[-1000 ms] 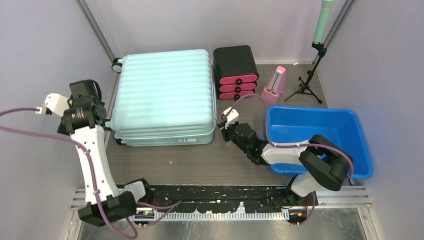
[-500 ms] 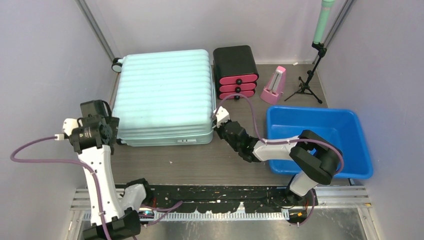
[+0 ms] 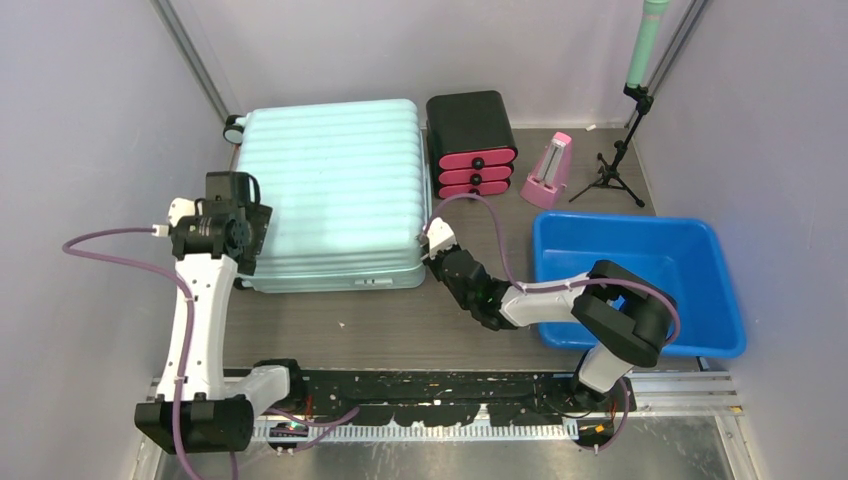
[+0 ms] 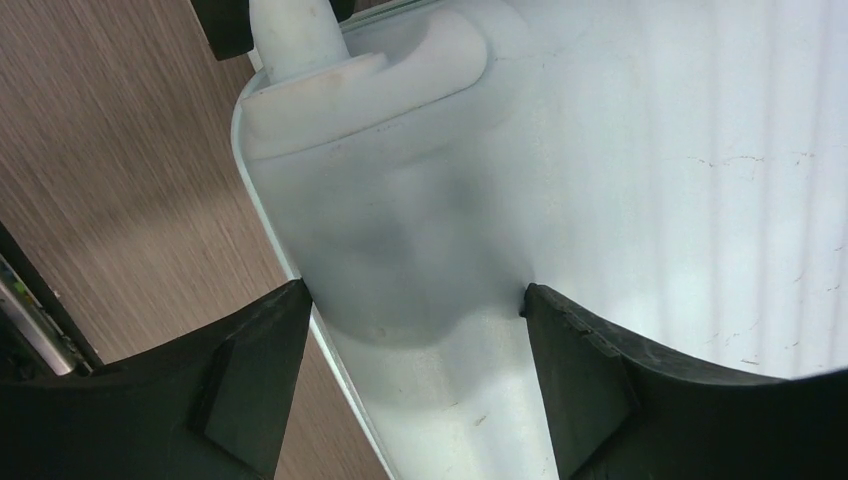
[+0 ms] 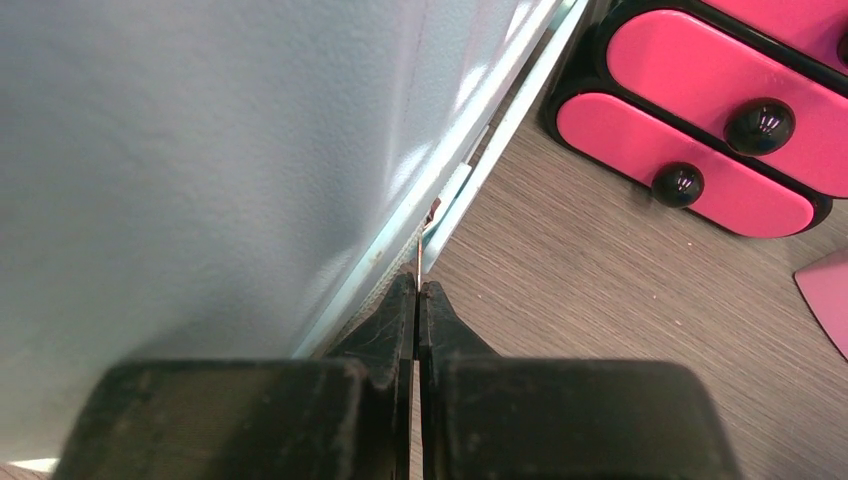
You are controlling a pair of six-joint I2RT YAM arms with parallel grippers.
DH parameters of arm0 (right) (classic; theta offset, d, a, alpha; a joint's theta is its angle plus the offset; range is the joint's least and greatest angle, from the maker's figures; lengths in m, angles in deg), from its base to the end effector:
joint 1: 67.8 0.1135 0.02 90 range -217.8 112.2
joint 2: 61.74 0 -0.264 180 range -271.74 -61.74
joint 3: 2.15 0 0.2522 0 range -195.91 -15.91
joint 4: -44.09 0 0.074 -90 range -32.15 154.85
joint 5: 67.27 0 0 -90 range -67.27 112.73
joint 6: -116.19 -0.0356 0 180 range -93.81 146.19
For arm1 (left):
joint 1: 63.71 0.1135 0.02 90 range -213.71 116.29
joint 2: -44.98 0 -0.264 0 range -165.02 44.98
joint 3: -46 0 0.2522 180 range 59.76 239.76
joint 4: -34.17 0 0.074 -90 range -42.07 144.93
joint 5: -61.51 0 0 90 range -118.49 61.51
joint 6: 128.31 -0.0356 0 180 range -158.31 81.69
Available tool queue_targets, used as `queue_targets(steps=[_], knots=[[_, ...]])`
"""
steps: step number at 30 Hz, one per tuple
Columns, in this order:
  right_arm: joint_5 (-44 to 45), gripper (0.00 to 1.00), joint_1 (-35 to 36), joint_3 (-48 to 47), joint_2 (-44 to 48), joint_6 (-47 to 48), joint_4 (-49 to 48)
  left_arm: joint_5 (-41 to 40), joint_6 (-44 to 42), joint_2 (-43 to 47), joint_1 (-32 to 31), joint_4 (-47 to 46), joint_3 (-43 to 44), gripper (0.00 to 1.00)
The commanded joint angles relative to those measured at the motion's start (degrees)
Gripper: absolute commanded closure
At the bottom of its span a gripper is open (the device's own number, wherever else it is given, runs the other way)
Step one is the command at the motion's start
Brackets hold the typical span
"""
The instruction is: Open, take out, and arrange the luggage
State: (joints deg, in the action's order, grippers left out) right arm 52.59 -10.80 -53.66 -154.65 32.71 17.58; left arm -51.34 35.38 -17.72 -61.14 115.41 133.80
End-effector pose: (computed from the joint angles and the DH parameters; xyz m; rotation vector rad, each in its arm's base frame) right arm 0.1913 0.2620 0.1834 -0.6201 1.6878 0.1527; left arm 0.1860 0.0222 0.3664 -1.6232 1.8250 -0.0308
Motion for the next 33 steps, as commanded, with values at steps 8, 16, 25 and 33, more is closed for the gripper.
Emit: queue_targets(steps=[8, 16, 25, 33], knots=[[-2.9, 1.0, 3.6, -2.0, -2.0, -0.6, -1.0, -2.6, 6.2, -4.5, -0.3, 12.2, 6.4, 0.05], [-2.2, 1.0, 3.8, -1.8, -1.9, 0.4, -1.8, -0.4, 13.3, 10.2, -0.3, 9.9, -2.3, 0.48], [-0.9, 1.0, 3.8, -0.9, -0.8, 2.5, -2.5, -1.1, 16.3, 10.6, -0.3, 13.6, -4.5, 0.74], [-1.6, 1.0, 3.8, 0.6, 0.7, 2.2, -3.8, -7.9, 15.3, 6.8, -0.3, 9.8, -7.4, 0.74]])
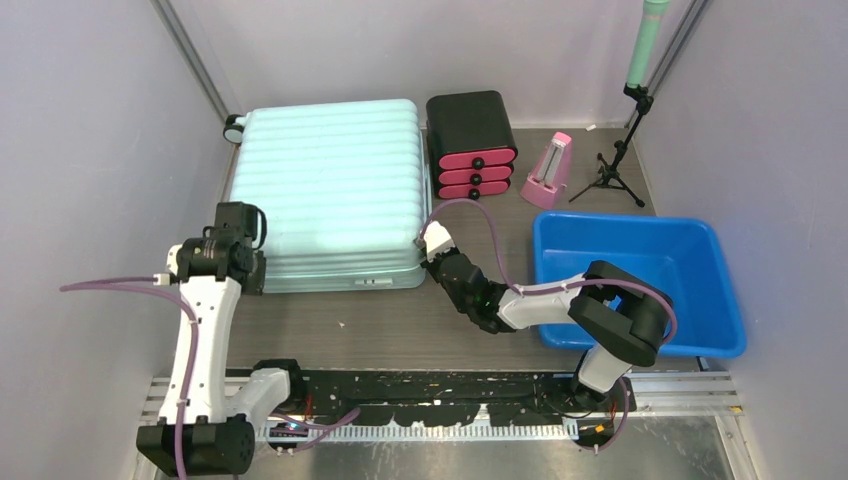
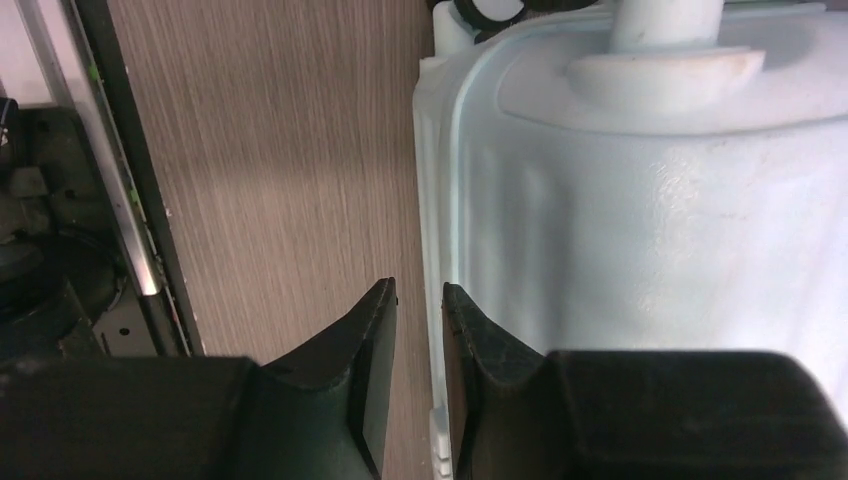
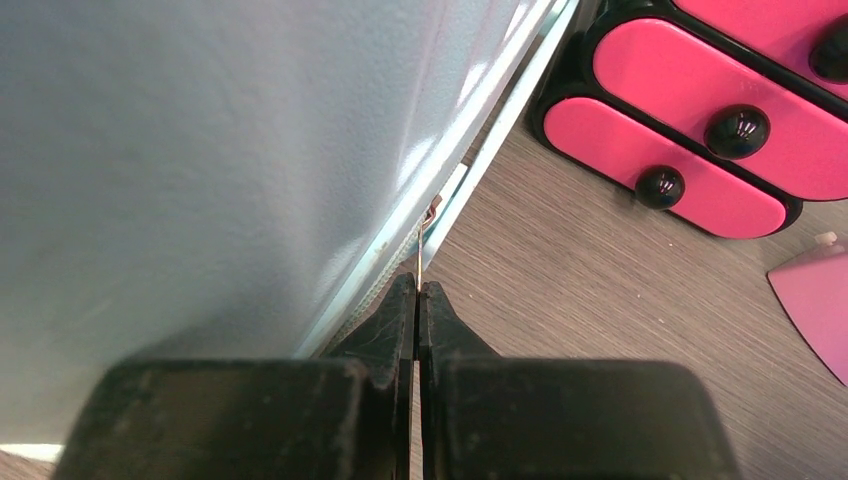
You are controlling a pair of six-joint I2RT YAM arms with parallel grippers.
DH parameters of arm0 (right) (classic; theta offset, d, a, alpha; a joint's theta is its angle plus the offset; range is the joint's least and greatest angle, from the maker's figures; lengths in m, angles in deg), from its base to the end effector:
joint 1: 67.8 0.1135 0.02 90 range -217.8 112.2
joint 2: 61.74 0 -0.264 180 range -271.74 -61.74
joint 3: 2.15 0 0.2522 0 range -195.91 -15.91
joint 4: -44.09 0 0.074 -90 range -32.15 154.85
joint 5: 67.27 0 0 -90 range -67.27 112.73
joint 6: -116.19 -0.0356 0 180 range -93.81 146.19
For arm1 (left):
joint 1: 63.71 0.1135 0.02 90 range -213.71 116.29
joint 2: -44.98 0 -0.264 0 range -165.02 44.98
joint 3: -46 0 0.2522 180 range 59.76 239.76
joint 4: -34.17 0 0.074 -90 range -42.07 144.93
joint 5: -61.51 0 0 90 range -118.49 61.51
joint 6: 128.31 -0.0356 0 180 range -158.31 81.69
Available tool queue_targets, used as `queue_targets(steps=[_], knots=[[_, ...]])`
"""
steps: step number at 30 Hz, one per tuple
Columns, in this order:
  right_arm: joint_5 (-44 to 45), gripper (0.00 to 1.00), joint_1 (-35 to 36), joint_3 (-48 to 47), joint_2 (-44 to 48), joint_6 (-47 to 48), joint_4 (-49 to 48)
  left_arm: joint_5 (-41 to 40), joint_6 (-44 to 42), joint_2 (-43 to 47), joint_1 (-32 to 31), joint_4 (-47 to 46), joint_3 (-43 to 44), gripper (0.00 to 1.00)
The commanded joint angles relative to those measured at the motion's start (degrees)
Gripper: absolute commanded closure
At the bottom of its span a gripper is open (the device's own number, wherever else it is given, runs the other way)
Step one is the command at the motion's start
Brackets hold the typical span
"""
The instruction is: Open, take out, and arrange the luggage
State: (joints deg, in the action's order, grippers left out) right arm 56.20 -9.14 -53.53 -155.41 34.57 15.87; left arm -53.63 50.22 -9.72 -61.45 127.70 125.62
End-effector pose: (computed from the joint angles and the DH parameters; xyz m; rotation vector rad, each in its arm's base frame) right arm 0.1853 0.2666 0.1820 -0.6167 1.6657 0.1025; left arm 0.1342 0.0204 0.3363 -1.9084 1.7301 0.0864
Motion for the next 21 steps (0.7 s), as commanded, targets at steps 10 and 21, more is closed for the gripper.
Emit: queue_targets(steps=[10, 21], knots=[[-4.6, 1.0, 4.2, -1.4, -1.7, -2.6, -3.0, -14.8, -4.5, -7.7, 0.9, -13.6, 2.0, 0.75], [-5.0, 1.0, 7.6, -10.8, -10.7, -5.2, -6.2, -8.8, -15.9, -15.0, 10.0, -30.5, 2.2, 0.75]])
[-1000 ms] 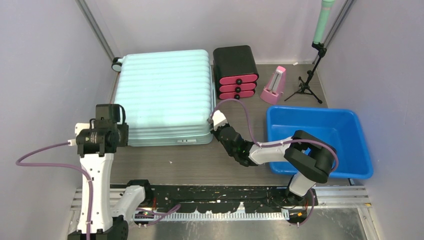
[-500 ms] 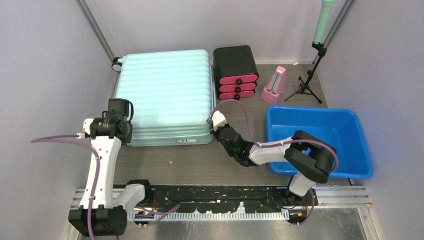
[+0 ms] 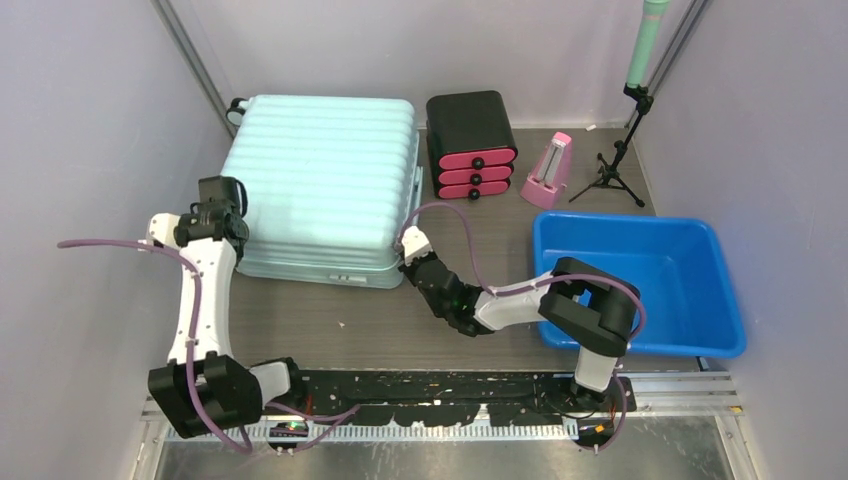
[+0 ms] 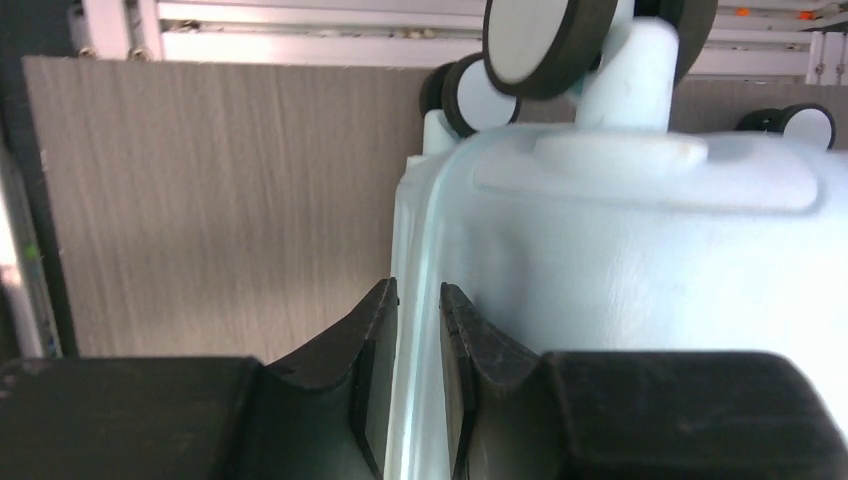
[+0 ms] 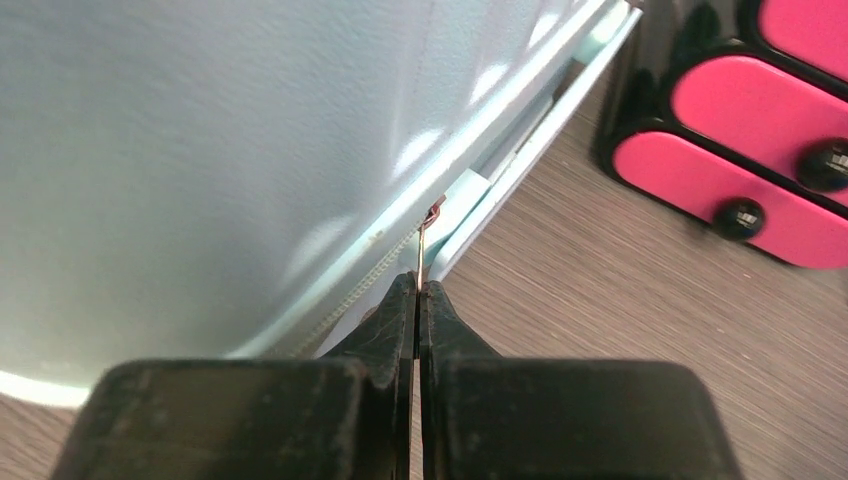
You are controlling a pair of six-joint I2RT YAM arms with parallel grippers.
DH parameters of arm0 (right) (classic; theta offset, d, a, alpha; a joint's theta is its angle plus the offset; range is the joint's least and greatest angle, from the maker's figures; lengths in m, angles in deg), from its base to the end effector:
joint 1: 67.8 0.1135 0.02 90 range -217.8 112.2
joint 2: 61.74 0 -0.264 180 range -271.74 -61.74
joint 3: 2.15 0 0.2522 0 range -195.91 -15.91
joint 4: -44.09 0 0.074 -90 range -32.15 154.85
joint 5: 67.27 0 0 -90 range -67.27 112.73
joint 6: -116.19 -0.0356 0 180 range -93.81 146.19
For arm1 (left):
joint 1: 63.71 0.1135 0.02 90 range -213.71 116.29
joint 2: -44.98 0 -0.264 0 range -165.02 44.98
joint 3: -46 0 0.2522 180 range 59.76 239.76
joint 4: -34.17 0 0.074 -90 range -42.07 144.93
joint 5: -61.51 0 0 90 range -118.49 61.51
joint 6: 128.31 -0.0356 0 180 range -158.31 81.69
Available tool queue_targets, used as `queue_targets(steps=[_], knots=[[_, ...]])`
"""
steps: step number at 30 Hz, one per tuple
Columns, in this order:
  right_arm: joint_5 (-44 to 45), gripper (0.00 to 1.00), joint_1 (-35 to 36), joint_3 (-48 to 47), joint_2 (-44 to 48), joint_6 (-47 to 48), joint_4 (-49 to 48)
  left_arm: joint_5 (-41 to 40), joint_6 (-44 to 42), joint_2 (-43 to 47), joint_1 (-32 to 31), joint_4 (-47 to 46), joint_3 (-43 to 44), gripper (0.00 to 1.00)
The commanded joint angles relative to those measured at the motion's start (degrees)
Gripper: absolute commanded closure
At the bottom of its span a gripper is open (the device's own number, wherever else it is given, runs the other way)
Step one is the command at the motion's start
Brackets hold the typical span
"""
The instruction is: Open, take out, and arrange the luggage
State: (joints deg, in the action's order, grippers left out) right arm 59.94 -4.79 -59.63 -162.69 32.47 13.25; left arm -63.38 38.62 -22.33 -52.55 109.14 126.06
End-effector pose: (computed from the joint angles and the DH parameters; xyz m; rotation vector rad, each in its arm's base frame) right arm 0.1794 0.3048 0.1768 -0.5852 1.6471 0.1421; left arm 0.2043 0.0611 0.3214 -1.8015 1.5944 0.3109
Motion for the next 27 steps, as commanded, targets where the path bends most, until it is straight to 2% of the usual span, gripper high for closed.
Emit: queue_targets(steps=[1, 6, 10, 15, 20, 27], knots=[[-8.9, 1.0, 3.4, -5.7, -3.8, -3.3, -3.7, 0.5, -5.7, -3.4, 1.3, -12.7, 2.8, 0.74], [-9.4, 1.0, 3.9, -8.7, -6.9, -6.1, -6.1, 3.7, -15.6, -8.9, 1.5, -19.4, 8.2, 0.7], [-10.3, 1.0, 4.0, -11.1, -9.0, -7.8, -6.5, 4.2, -18.4, -9.7, 0.6, -11.2, 13.9, 0.69], [-8.7, 1.0, 4.0, -11.0, -9.4, -7.5, -8.0, 4.8, -13.5, 1.7, 0.2, -7.6, 5.7, 0.58], [-6.6, 1.0, 3.0, -7.2, -8.1, -4.5, -11.8, 8.7, -1.8, 12.4, 0.2, 0.8, -2.7, 0.58], [-7.2, 1.0, -0.4, -5.5, -7.0, -5.5, -12.5, 17.2, -3.8, 14.5, 0.4, 0.6, -9.2, 0.57]])
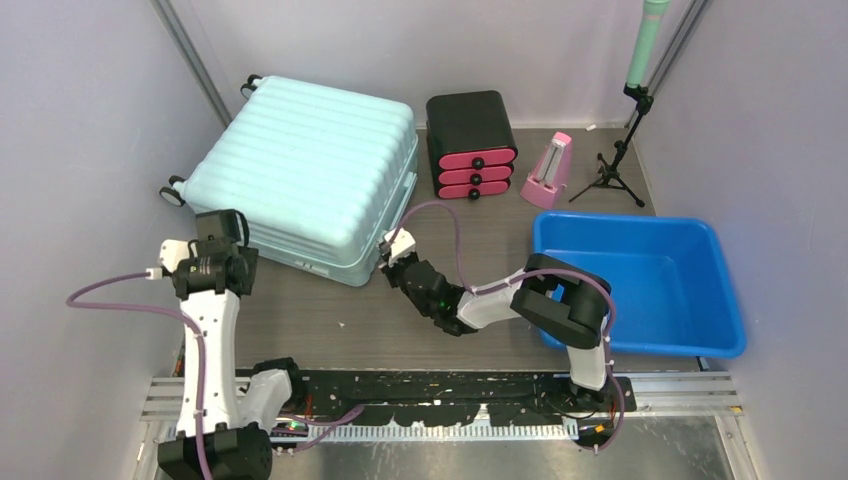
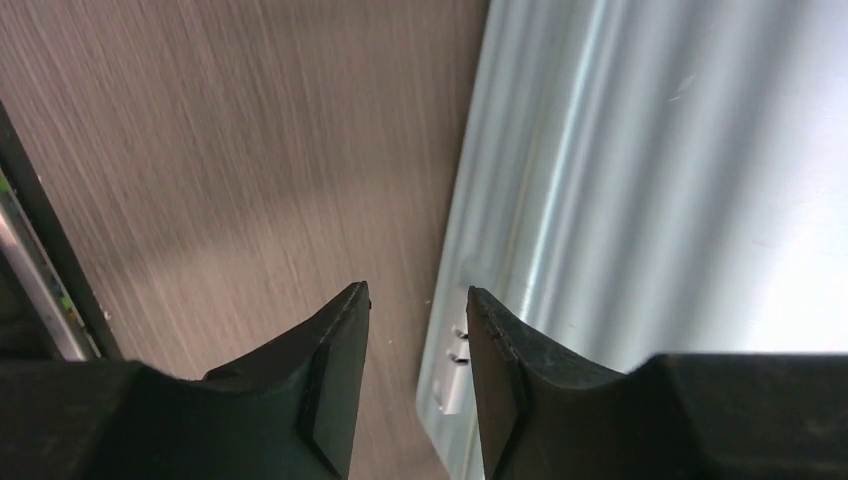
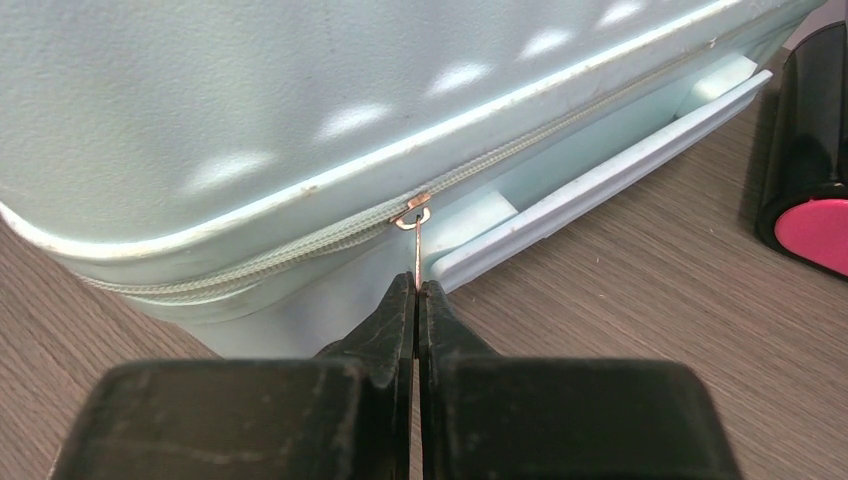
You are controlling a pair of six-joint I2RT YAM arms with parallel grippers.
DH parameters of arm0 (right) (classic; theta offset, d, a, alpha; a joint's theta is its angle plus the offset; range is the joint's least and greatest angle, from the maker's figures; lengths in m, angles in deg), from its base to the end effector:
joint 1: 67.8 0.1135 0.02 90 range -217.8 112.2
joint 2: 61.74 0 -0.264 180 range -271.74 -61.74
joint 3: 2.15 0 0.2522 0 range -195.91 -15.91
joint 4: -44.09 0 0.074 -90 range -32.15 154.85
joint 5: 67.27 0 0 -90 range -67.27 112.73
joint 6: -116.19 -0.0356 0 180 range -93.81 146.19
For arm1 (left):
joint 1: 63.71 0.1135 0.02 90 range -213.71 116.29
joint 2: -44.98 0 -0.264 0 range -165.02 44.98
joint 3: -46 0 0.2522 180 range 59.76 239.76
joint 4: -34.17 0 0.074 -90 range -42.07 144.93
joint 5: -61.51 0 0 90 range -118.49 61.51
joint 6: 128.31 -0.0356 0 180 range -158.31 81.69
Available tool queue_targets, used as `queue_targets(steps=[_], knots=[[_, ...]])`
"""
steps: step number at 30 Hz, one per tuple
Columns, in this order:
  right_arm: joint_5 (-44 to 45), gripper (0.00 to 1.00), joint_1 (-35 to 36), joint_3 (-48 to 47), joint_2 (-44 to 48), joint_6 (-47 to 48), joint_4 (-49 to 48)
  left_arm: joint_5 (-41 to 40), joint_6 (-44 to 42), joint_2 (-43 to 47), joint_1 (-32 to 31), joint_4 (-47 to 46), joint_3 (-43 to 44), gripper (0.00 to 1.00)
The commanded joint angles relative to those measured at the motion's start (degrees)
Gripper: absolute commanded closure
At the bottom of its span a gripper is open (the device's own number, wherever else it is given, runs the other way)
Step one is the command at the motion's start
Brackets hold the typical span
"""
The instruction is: Open, take out, and arrange the luggage
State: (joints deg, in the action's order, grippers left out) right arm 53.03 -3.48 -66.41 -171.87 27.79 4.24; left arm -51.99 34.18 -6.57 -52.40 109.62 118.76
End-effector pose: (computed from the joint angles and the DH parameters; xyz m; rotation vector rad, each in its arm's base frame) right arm 0.1855 0.3443 0.1694 -0.5529 1.5821 0.3862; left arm 0.1475 0.0440 0.3250 -1.7262 1.6823 0.0358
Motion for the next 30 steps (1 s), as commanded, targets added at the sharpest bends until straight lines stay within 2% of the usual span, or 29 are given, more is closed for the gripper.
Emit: queue_targets(steps=[1, 6, 15, 18, 22, 25, 30], knots=[[-0.8, 1.0, -2.6, 1.5, 2.5, -1.1, -3.6, 6.6, 0.5, -1.3, 0.2, 0.1, -2.1, 0.57], [-3.7, 1.0, -5.1, 2.1, 3.6, -1.5, -2.4, 7.5, -2.2, -0.6, 0.2, -1.9, -2.1, 0.57], [-6.0, 1.0, -8.8, 0.7, 3.2, -1.5, -2.0, 0.4, -12.0, 1.5, -0.4, -0.4, 3.1, 0.54], [-6.3, 1.0, -10.2, -0.4, 2.8, -1.5, -1.8, 2.0, -13.6, 2.4, -1.2, -1.1, 3.2, 0.53], [-6.7, 0.99, -11.7, -1.7, 2.3, -1.1, -1.3, 4.4, -17.2, 3.1, -4.3, -4.9, 2.3, 0.53], [-7.4, 1.0, -12.1, -3.0, 1.8, -0.5, 0.8, 0.8, -20.1, 2.4, -8.7, -7.4, 1.8, 0.53], [-6.2, 1.0, -11.7, -1.0, 2.7, -0.4, -0.7, -1.5, -21.8, 0.5, -11.7, -7.3, 2.1, 0.53]])
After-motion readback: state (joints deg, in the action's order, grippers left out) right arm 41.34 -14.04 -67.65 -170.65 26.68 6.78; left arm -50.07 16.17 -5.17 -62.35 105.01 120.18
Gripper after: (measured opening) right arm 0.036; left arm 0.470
